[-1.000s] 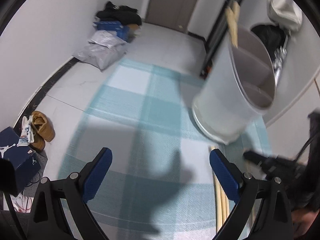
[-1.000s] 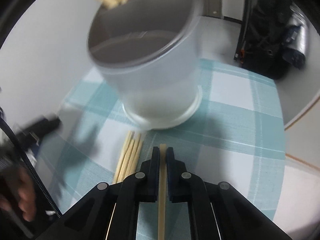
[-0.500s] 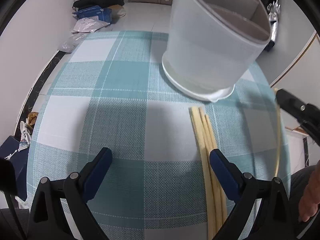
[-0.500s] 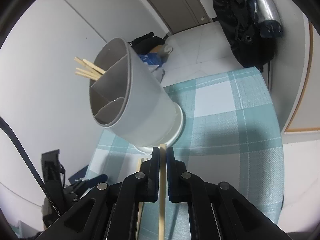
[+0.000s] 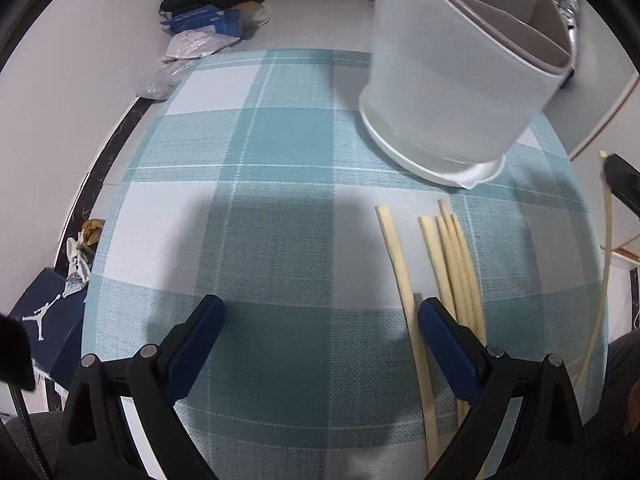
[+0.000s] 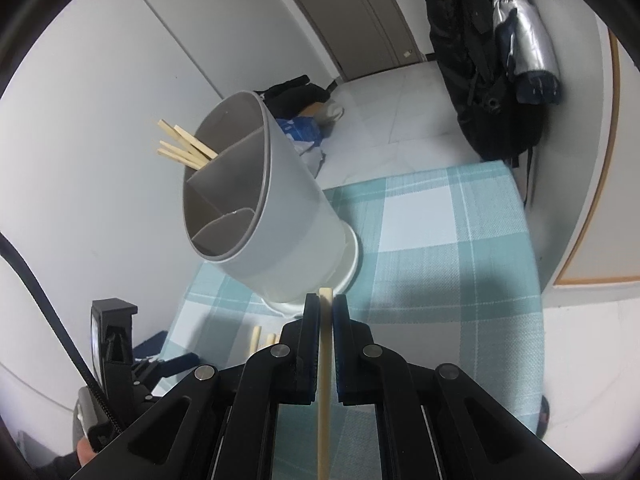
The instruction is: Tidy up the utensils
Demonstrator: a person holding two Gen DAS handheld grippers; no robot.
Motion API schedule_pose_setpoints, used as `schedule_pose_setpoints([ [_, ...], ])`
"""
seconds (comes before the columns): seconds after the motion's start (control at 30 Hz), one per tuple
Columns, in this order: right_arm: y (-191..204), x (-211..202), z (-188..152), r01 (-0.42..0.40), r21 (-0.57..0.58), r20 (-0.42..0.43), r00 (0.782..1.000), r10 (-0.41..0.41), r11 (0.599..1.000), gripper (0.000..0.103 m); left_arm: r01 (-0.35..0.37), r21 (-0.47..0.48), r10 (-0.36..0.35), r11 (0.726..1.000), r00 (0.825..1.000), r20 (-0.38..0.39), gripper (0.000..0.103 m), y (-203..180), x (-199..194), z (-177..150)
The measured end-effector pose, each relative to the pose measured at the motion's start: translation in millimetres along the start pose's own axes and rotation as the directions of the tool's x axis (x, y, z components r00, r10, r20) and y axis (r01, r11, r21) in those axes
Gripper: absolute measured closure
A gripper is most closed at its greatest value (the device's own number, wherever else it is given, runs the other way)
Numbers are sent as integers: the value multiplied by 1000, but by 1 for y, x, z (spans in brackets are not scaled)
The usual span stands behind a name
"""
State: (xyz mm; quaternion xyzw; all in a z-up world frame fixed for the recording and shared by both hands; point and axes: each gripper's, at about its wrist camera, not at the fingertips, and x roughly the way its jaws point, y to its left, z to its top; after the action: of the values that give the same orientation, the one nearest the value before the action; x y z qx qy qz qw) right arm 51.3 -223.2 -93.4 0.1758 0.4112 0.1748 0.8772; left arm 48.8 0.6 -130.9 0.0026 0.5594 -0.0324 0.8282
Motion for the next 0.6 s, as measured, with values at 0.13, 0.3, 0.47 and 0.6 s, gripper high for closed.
schedule_pose_setpoints([
  [0.13, 0, -3, 0, 1, -5, 12, 1000, 0, 1000, 97, 3, -21, -3, 1000, 1000, -5, 7, 1, 1, 7],
  [0.3, 1, -7, 1, 1, -13, 22, 1000, 0, 1000, 97, 7, 14, -7, 1000, 1000, 9, 19, -9, 4, 16],
  [0.47, -1, -10, 2, -1, -9, 36, 999, 2, 1000, 97, 17, 53, -17, 998, 1000, 2, 68, -13, 9, 29],
  [0.6, -1, -13, 2, 6, -16, 47, 999, -5, 1000, 97, 43, 42, -43, 998, 999, -6, 97, -12, 8, 32],
])
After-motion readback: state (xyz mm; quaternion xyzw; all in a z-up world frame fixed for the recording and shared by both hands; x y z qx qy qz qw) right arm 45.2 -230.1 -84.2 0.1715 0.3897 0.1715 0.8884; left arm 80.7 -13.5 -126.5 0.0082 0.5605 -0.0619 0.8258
